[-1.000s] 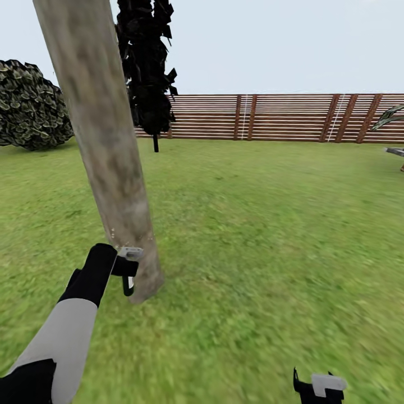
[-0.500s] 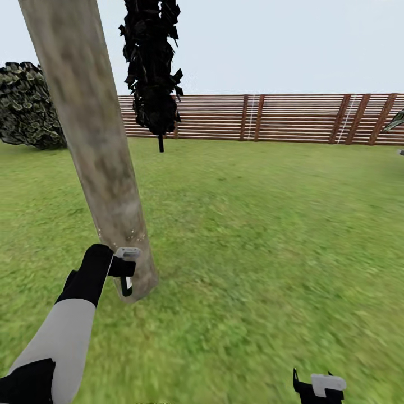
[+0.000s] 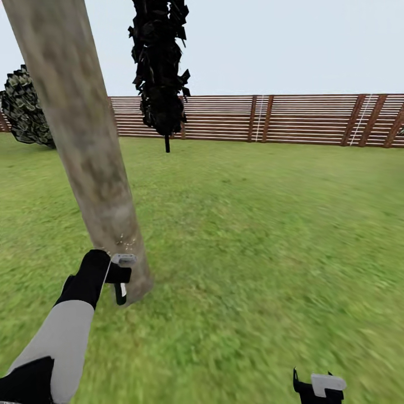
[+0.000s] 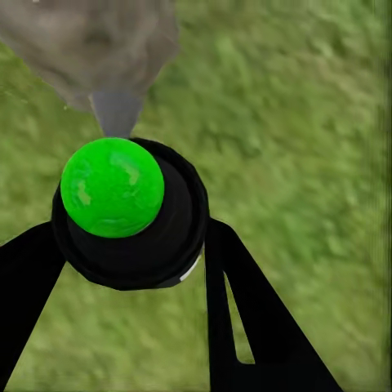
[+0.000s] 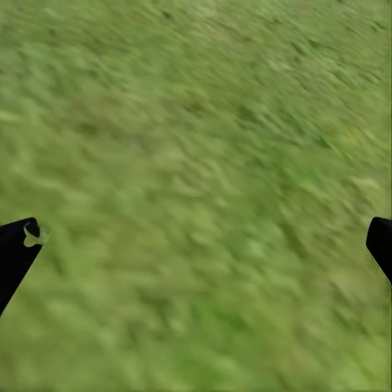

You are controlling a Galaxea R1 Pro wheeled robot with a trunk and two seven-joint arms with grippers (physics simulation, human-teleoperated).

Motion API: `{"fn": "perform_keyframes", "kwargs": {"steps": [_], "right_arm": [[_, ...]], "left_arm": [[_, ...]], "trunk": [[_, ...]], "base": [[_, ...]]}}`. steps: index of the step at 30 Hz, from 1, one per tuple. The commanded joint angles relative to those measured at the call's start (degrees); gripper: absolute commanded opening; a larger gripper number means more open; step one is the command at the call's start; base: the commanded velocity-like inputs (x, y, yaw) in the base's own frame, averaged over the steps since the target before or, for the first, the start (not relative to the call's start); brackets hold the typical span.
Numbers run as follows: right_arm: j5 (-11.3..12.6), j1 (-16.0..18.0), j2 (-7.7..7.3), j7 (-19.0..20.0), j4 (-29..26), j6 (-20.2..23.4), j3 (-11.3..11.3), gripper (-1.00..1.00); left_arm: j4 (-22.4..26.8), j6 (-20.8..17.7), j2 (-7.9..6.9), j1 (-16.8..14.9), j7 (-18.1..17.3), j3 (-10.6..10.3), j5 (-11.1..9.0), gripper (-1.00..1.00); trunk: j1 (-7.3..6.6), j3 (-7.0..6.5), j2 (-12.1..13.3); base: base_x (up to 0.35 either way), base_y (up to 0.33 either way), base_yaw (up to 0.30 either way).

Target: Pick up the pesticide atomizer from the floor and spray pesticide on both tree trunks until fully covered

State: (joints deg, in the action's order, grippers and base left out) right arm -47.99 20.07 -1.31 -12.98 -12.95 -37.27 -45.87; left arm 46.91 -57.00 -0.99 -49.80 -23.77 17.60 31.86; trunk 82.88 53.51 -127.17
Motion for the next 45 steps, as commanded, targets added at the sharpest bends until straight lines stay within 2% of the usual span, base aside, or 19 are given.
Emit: {"fn": "perform_keyframes", "kwargs": {"steps": [1,4,9,13,15,17,21,23,25,27,29,31,33,35,36,40,41,43,45], "right_arm": [[-0.6,0.1,-0.01,-0.4,0.1,-0.2,-0.3,1.0],[-0.6,0.1,-0.01,-0.4,0.1,-0.2,-0.3,1.0],[-0.6,0.1,-0.01,-0.4,0.1,-0.2,-0.3,1.0],[-0.6,0.1,-0.01,-0.4,0.1,-0.2,-0.3,1.0],[-0.6,0.1,-0.01,-0.4,0.1,-0.2,-0.3,1.0],[-0.6,0.1,-0.01,-0.4,0.1,-0.2,-0.3,1.0],[-0.6,0.1,-0.01,-0.4,0.1,-0.2,-0.3,1.0],[-0.6,0.1,-0.01,-0.4,0.1,-0.2,-0.3,1.0],[-0.6,0.1,-0.01,-0.4,0.1,-0.2,-0.3,1.0],[-0.6,0.1,-0.01,-0.3,0.1,-0.2,-0.3,1.0],[-0.6,0.1,-0.01,-0.3,0.1,-0.2,-0.3,1.0],[-0.6,0.1,-0.01,-0.3,0.1,-0.2,-0.3,1.0],[-0.6,0.1,-0.01,-0.3,0.1,-0.2,-0.3,1.0],[-0.6,0.1,-0.01,-0.3,0.1,-0.1,-0.3,1.0],[-0.6,0.1,-0.01,-0.3,0.1,-0.2,-0.3,1.0],[-0.6,0.1,-0.01,-0.3,0.1,-0.2,-0.3,1.0],[-0.6,0.1,-0.01,-0.3,0.1,-0.2,-0.3,1.0],[-0.6,0.1,-0.01,-0.3,0.1,-0.2,-0.3,1.0],[-0.6,0.1,-0.01,-0.3,0.1,-0.2,-0.3,1.0]], "left_arm": [[-0.5,-0.1,-0.17,0.2,-0.6,0.7,0.5,-1.0],[-1.2,0.2,-0.53,1.8,-0.6,1.6,0.6,-1.0],[-1.2,0.4,-0.65,2.3,-0.2,1.9,0.6,-1.0],[-3.0,1.4,-0.46,2.8,3.2,2.0,0.5,-1.0],[-5.2,4.5,-0.43,3.5,4.6,2.1,0.4,-1.0],[-6.6,7.6,0.07,3.8,5.5,3.6,0.3,-1.0],[-6.9,8.4,1.42,3.9,5.8,4.4,-0.1,-1.0],[-6.8,8.5,1.6,3.8,5.8,4.6,-0.1,-1.0],[-6.9,8.7,1.29,3.9,5.8,4.9,-0.1,-1.0],[-6.9,8.9,-0.31,4.0,6.1,7.7,0.0,-1.0],[-7.0,9.0,-1.96,4.0,6.4,9.1,0.0,-1.0],[-7.1,9.0,-3.95,5.5,6.6,9.9,-0.1,-1.0],[-7.2,9.3,-4.36,6.5,6.6,9.9,-0.1,-1.0],[-7.3,9.6,-4.0,6.9,6.7,9.7,0.0,-1.0],[-8.0,9.8,-1.66,7.1,6.7,9.6,0.1,-1.0],[-8.4,10.2,2.06,7.2,6.9,9.6,-0.1,-1.0],[-8.5,11.8,3.12,7.2,6.9,9.6,-0.1,-1.0],[-8.8,14.4,3.65,7.2,7.0,9.6,0.1,-1.0],[-9.5,15.5,3.42,7.3,7.6,9.8,0.3,-1.0]], "trunk": [[0.01,0.05,0.0],[0.01,0.05,0.0],[0.01,0.05,0.0],[0.01,0.05,0.0],[0.01,0.05,0.0],[0.01,0.05,0.0],[0.01,0.05,0.0],[0.01,0.05,0.0],[0.01,0.05,0.0],[0.01,0.05,0.0],[0.01,0.05,0.0],[0.01,0.05,0.0],[0.01,0.05,0.0],[0.01,0.05,0.0],[0.01,0.05,0.0],[0.01,0.05,0.0],[0.01,0.05,0.0],[0.01,0.05,0.0],[0.01,0.05,0.0]], "base": [[0.23,-0.203,0.123],[0.214,-0.209,0.229],[0.052,-0.261,0.272],[0.002,-0.275,0.277],[0.031,-0.275,0.201],[0.123,-0.265,0.053],[0.202,-0.219,0.013],[0.243,-0.185,0.002],[0.247,-0.161,0.001],[0.104,-0.045,0.0],[0.037,-0.016,0.0],[0.013,-0.006,0.0],[0.003,-0.001,0.0],[0.001,-0.001,0.002],[0.0,0.0,0.163],[0.0,0.0,0.247],[0.0,0.0,0.273],[0.0,0.0,0.276],[0.0,0.0,0.272]]}}
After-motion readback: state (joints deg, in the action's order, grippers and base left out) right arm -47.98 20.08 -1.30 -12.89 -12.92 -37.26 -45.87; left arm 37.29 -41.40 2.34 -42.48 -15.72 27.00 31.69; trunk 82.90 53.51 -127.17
